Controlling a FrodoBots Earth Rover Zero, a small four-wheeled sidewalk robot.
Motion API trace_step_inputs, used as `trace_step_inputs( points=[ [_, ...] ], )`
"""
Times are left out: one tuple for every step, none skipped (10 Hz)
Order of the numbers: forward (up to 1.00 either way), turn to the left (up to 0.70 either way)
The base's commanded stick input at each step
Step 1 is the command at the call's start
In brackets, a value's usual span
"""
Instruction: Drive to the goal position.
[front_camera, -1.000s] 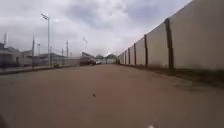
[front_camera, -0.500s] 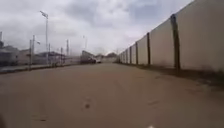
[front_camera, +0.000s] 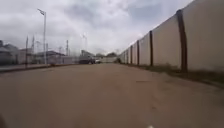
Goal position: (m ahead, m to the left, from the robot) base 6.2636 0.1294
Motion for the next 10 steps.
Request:
trace_step_inputs(
  points=[
    [1.00,0.00],
    [1.00,0.00],
    [1.00,0.00],
    [1.00,0.00],
    [1.00,0.00],
    [1.00,0.00],
    [1.00,0.00],
    [1.00,0.00],
    [1.00,0.00],
    [1.00,0.00]
  ],
)
